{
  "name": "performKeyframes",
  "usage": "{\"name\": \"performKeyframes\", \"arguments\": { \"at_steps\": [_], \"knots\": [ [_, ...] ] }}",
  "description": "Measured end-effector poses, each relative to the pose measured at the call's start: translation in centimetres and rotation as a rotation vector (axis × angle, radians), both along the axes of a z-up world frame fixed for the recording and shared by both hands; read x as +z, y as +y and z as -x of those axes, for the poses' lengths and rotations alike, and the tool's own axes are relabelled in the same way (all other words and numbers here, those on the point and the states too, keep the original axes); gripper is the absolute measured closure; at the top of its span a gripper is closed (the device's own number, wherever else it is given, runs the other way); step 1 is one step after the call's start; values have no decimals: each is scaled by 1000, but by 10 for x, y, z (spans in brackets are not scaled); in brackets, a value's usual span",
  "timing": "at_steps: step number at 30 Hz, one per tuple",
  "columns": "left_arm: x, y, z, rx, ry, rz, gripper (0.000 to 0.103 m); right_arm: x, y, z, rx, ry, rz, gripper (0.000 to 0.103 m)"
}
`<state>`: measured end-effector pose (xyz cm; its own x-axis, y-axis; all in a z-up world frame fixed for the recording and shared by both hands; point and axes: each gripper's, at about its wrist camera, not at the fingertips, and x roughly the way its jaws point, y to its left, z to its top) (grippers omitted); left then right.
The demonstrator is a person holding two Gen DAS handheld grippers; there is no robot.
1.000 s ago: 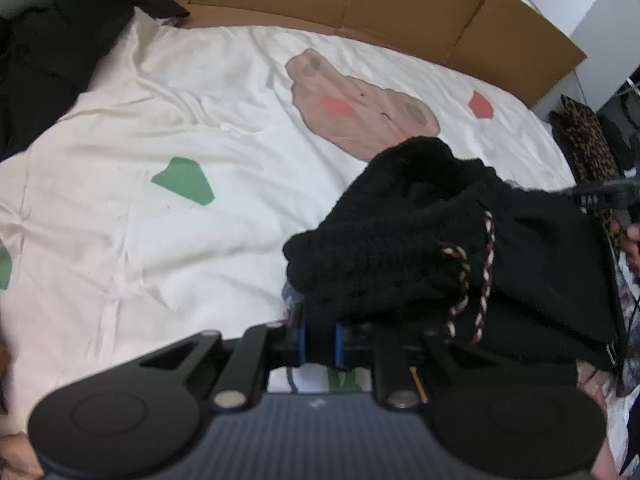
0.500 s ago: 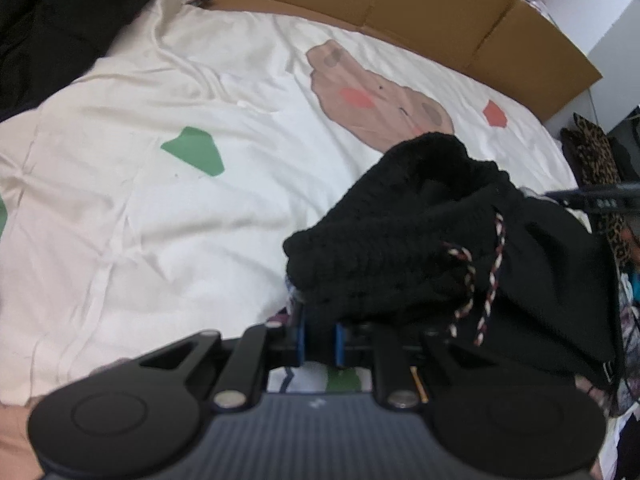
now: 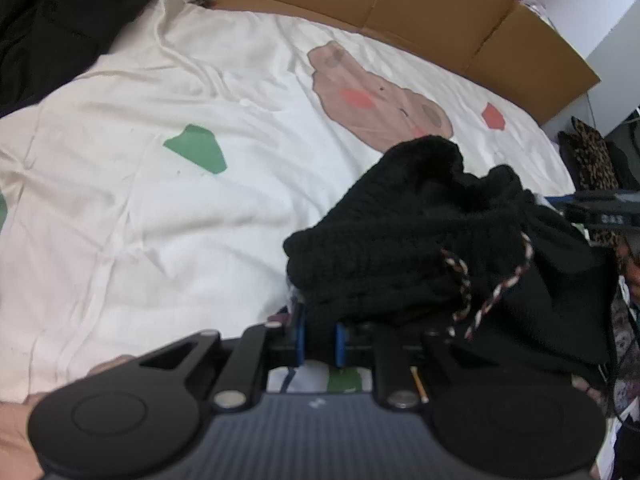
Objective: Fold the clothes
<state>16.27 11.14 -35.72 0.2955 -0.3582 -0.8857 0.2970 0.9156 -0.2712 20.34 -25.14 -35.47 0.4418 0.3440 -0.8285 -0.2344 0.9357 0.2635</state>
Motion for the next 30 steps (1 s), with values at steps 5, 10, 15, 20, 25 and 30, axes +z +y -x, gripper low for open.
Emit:
{"name": "performKeyframes", "arguments": {
  "at_steps": [5, 10, 15, 20, 25, 30],
  "knots": [
    [-1, 0, 0, -8, 1, -7, 87, 14, 16, 13, 81, -29, -30, 75],
    [-1, 0, 1, -16, 3, -14, 85, 12, 29, 12, 149, -32, 11, 75],
    [-2, 0, 0, -24, 7, -18, 85, 9, 39, 2, 224, -36, 25, 57],
    [-3, 0, 0, -37, 6, -23, 85, 4, 49, -10, 331, -23, -1, 56],
    [-4, 0, -1, -43, 11, -18, 85, -6, 58, -18, 390, 35, -62, 56],
    [-5, -1, -2, -49, 8, -20, 85, -14, 74, -15, 451, 28, -23, 56]
  ]
}}
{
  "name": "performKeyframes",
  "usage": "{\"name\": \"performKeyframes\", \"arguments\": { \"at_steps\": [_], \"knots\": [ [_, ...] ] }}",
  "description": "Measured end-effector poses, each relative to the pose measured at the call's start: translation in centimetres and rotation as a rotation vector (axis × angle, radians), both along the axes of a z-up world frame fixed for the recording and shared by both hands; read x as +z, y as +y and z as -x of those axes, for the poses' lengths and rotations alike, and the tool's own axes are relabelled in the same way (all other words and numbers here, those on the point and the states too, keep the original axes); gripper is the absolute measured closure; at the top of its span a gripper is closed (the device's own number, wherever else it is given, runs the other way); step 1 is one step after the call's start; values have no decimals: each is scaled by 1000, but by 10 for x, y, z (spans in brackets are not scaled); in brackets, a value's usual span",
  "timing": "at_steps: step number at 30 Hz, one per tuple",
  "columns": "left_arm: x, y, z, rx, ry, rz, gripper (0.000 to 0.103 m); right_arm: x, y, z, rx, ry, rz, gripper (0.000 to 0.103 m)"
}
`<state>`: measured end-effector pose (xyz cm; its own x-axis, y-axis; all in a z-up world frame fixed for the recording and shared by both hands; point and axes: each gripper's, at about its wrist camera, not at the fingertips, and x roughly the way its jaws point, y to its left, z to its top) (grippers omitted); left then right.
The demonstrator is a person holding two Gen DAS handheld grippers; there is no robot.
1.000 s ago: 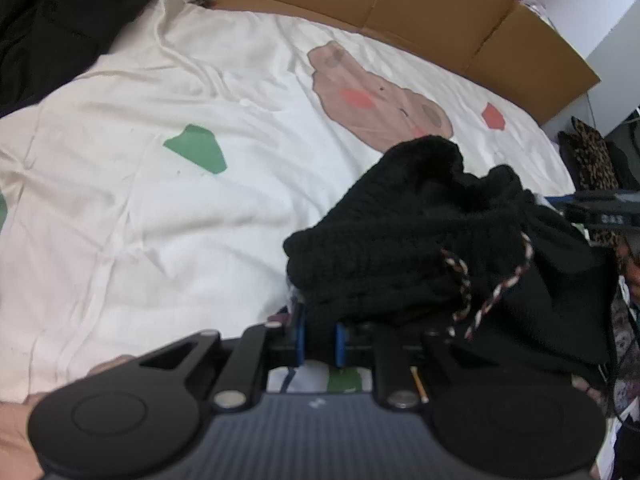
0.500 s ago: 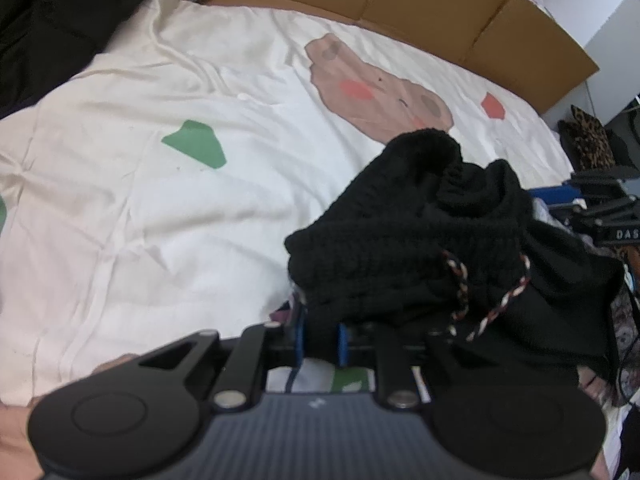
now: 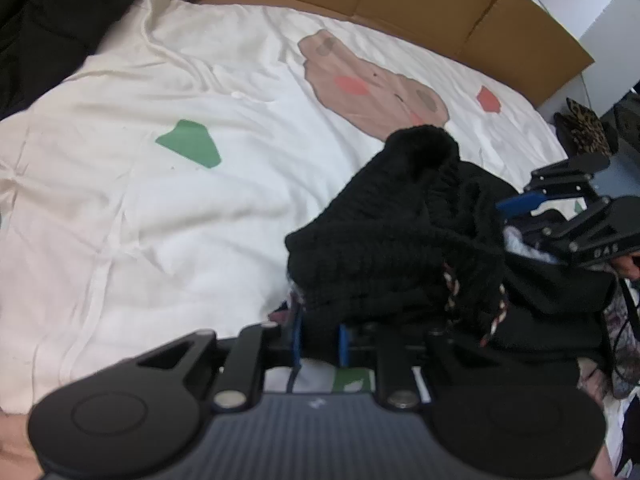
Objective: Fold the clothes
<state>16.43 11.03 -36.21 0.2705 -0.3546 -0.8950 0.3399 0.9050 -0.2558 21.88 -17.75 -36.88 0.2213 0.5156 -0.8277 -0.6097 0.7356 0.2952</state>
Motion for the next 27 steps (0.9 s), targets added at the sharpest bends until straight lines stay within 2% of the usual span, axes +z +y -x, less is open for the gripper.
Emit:
{"name": "performKeyframes", "arguments": {
  "at_steps": [4, 9, 12, 17, 27],
  "knots": [
    [0, -1, 0, -5, -5, -5, 85, 2, 10, 4, 51, -49, 11, 58],
    [1, -2, 1, -5, -7, -5, 85, 5, 14, 10, 89, -86, 0, 87],
    [3, -2, 0, -11, -12, -6, 85, 10, 12, 14, 90, -103, -7, 96],
    [13, -5, -3, 8, -40, 14, 85, 26, -8, 15, 21, -131, -4, 99],
    [28, -28, -23, -21, -109, 38, 85, 41, -64, 6, -181, -152, 172, 100]
  ]
}}
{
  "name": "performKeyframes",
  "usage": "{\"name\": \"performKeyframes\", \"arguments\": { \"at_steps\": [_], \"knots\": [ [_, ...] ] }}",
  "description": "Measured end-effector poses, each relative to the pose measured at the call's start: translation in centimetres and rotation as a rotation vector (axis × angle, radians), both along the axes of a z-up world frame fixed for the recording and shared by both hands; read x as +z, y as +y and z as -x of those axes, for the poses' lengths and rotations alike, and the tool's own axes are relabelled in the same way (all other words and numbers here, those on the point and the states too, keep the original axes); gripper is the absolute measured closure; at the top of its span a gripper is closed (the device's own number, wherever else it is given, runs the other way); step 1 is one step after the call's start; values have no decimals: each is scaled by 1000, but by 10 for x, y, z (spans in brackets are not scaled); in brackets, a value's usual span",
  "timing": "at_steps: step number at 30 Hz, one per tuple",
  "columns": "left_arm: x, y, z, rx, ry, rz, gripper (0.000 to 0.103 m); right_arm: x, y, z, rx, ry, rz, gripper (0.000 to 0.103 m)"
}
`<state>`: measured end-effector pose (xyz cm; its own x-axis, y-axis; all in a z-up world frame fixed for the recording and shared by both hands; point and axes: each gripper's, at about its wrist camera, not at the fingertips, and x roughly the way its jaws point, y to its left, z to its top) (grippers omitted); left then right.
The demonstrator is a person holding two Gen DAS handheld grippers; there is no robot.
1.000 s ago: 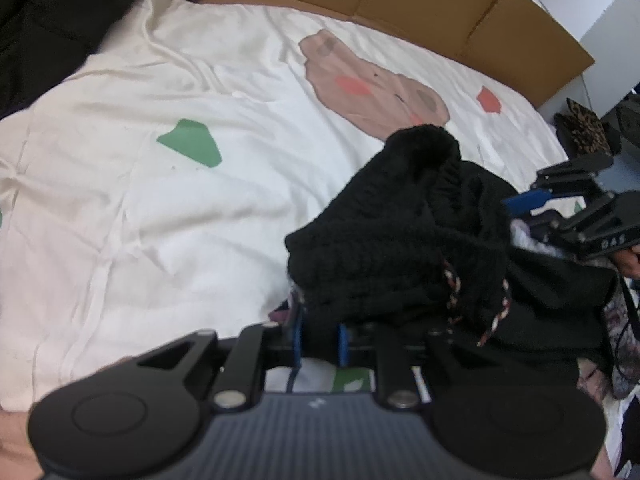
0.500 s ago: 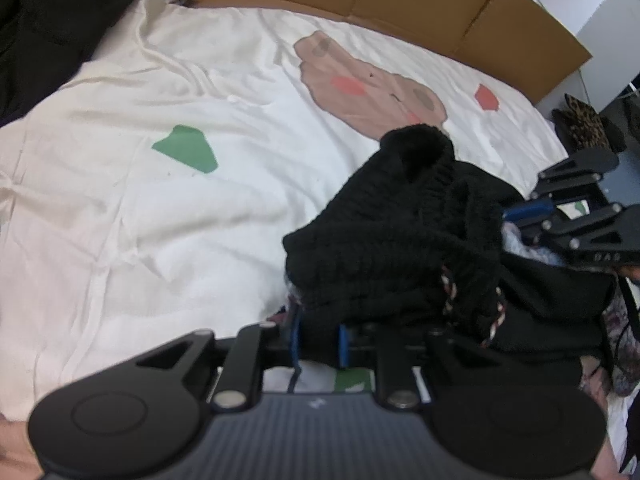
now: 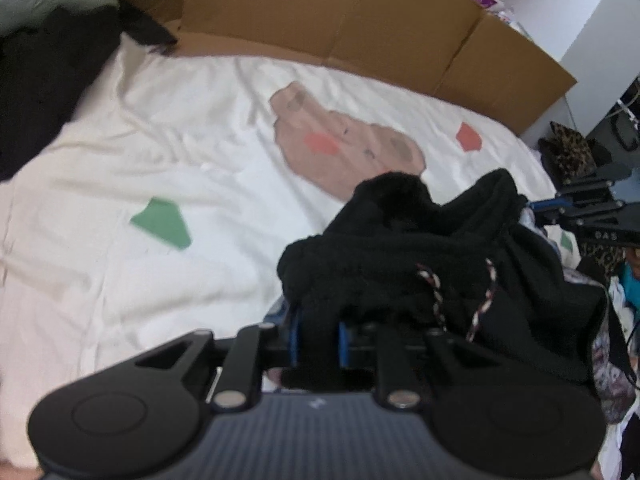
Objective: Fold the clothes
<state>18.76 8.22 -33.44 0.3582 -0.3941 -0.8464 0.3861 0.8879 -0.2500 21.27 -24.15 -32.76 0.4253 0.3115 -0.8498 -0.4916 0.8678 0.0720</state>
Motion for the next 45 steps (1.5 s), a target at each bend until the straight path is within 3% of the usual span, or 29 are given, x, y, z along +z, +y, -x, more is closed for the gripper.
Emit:
{"name": "performKeyframes", "arguments": {
  "at_steps": [11, 17, 24, 28, 35, 45],
  "knots": [
    [8, -54, -37, -116, -72, 11, 84, 6, -56, -21, -249, -20, 179, 100],
    [-3, -80, -44, -165, -60, 15, 80, 8, -82, -34, -337, -38, 265, 100],
    [5, -82, -44, -166, -77, 21, 69, -19, -107, -33, -453, 3, 278, 100],
    [18, -67, -43, -144, -86, 27, 69, -36, -110, -27, -474, 13, 271, 100],
    [13, -45, -52, -74, -78, 10, 67, -50, -122, -24, -508, 33, 250, 100],
    [6, -55, -82, -69, -86, 61, 67, -55, -123, -22, -504, 45, 249, 100]
  ]
}}
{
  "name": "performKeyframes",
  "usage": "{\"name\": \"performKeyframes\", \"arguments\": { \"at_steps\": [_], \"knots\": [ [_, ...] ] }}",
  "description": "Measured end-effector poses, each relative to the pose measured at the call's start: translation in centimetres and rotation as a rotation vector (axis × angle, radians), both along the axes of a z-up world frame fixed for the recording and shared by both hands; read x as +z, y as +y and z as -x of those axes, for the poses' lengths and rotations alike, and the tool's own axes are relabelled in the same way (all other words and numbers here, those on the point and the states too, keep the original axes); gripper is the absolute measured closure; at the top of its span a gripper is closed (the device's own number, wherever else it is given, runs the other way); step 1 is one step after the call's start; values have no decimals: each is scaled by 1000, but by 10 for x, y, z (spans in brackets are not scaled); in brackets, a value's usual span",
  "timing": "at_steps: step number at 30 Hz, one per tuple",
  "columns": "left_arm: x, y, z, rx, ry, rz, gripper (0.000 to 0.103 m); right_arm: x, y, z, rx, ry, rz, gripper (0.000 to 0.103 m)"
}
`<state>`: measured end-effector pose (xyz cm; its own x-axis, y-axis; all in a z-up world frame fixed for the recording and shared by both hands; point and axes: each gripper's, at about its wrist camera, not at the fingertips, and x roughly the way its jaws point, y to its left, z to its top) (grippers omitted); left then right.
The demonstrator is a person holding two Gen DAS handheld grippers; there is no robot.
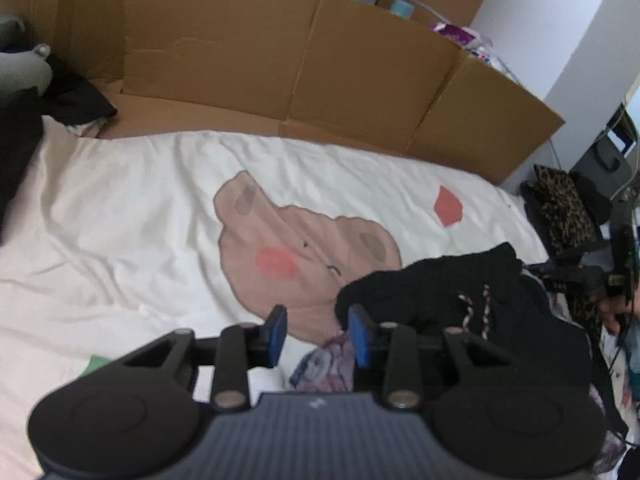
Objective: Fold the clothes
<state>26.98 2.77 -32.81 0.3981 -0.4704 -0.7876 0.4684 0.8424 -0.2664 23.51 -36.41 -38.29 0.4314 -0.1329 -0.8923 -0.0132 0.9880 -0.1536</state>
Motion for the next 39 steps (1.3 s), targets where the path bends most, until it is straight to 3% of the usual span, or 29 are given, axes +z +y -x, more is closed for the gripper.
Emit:
{"name": "performKeyframes", "arguments": {
  "at_steps": [4, 6, 12, 15, 17, 18, 22, 24, 31, 33, 36, 39],
  "knots": [
    [-23, -9, -11, 24, 41, -61, 67, -1, -1, 0, -3, 2, -8, 100],
    [-32, -16, -11, -7, 81, -51, 67, -1, -1, 0, -2, 4, -9, 100],
    [-37, -37, 2, -67, 90, -44, 66, -2, -1, 0, -2, 7, -11, 100],
    [-36, -46, 11, -99, 88, -40, 60, -3, -1, 1, 1, 10, -10, 100],
    [-39, -51, 16, -119, 80, -65, 43, -3, -1, 1, 1, 11, -12, 100],
    [-42, -54, 17, -122, 75, -86, 41, -3, -1, 1, 1, 11, -14, 100],
    [-51, -59, 19, -168, 118, -75, 41, -4, 0, 2, 4, 13, -14, 100],
    [-51, -61, 23, -201, 89, -90, 42, -4, 0, 3, 7, 14, -14, 100],
    [-49, -58, 25, -246, 172, -92, 58, -9, 2, 4, 14, 21, -9, 100],
    [-48, -52, 25, -244, 206, -76, 66, -9, 4, 4, 15, 27, -1, 100],
    [-47, -45, 27, -231, 230, -65, 91, -8, 6, 3, 14, 36, 4, 100],
    [-40, -37, 31, -206, 195, -82, 97, -6, 7, 3, -2, 24, 1, 100]
  ]
}}
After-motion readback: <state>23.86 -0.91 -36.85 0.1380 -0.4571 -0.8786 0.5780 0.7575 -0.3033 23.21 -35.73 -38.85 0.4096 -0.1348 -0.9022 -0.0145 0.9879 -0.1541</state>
